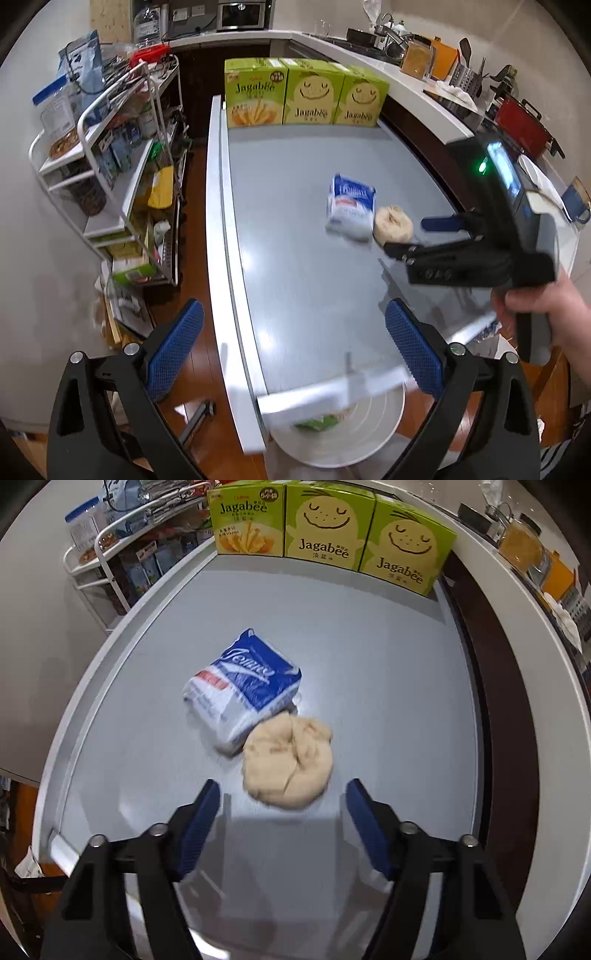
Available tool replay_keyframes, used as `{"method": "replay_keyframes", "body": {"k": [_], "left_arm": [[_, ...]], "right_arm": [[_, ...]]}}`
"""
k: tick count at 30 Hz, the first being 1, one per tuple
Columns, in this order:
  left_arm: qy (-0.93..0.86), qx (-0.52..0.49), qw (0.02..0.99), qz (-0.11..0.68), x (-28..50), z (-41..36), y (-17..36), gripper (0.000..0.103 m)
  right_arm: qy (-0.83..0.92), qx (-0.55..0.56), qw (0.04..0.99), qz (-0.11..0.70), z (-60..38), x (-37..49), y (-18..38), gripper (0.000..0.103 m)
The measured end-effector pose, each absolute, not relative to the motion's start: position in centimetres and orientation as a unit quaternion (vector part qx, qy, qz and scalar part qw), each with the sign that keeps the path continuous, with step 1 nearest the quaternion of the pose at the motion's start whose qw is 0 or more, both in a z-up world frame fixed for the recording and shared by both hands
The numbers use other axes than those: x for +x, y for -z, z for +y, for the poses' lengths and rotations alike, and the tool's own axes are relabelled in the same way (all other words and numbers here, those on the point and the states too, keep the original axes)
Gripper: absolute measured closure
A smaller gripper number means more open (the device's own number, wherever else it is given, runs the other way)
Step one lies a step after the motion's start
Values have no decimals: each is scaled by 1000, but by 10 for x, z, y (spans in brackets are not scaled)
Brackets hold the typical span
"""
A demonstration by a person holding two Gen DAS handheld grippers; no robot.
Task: Collect trash
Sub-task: 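Raise both tools from the bin back over the counter, then close left tool on the blue Tempo tissue pack while right tool grips the tan paper ball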
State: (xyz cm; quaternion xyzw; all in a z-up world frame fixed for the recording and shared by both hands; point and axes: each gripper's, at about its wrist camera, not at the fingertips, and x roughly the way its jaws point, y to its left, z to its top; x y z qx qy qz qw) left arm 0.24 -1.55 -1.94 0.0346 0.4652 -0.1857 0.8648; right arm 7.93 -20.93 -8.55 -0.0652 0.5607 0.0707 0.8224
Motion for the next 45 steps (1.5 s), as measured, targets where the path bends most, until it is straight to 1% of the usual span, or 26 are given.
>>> {"method": "replay_keyframes", "body": {"k": [1, 2, 6, 11, 12, 13, 14, 15, 16, 23, 25, 26, 27, 28, 29, 32, 33, 34, 37, 45], "left_arm": [[187, 37, 866, 463, 7, -18, 19, 4], [189, 40, 866, 462, 12, -21, 18, 4], [204, 59, 862, 461, 35, -39, 21, 4], [235, 88, 843, 475, 69, -72, 39, 4], [241, 91, 839, 480, 74, -77, 42, 4], [247, 95, 834, 484, 79, -84, 46, 4], [254, 98, 829, 489, 86, -91, 52, 4], [260, 99, 826, 490, 90, -95, 55, 4], [270, 100, 822, 491, 95, -101, 59, 4], [287, 126, 812, 493, 108, -125, 79, 4], [289, 132, 811, 491, 109, -128, 81, 4], [290, 136, 810, 492, 109, -130, 84, 5], [290, 141, 809, 492, 110, -132, 86, 8], [291, 145, 807, 493, 110, -134, 88, 14], [290, 151, 804, 497, 109, -136, 91, 21], [291, 158, 804, 495, 108, -138, 95, 32], [293, 162, 804, 491, 107, -138, 95, 34], [293, 166, 804, 490, 106, -139, 95, 35], [292, 171, 806, 485, 105, -141, 95, 49], [286, 161, 815, 478, 91, -131, 82, 50]], "right_arm": [[-74, -65, 820, 563, -209, 85, 89, 53], [-73, -65, 818, 567, -209, 88, 91, 55], [-71, -50, 819, 567, -221, 92, 90, 56], [-45, -32, 817, 574, -252, 79, 90, 55], [-42, -26, 817, 574, -256, 76, 89, 55], [-39, -21, 819, 571, -261, 74, 88, 51], [-33, -17, 824, 566, -265, 71, 86, 38], [-28, -15, 829, 559, -268, 70, 83, 28], [-24, -13, 834, 551, -269, 68, 81, 26], [-26, -21, 837, 546, -265, 71, 83, 26], [-28, -21, 834, 551, -264, 73, 87, 29], [-27, -24, 833, 553, -263, 74, 89, 31], [-27, -25, 831, 555, -263, 75, 91, 37], [-27, -25, 829, 558, -263, 75, 93, 41], [-27, -23, 827, 561, -263, 75, 96, 42], [-29, -20, 826, 562, -265, 74, 98, 50], [-29, -19, 826, 563, -265, 74, 99, 55], [-27, -19, 826, 563, -266, 73, 99, 56], [-26, -12, 828, 561, -268, 72, 99, 56], [-21, 13, 830, 557, -274, 66, 94, 57]]}}
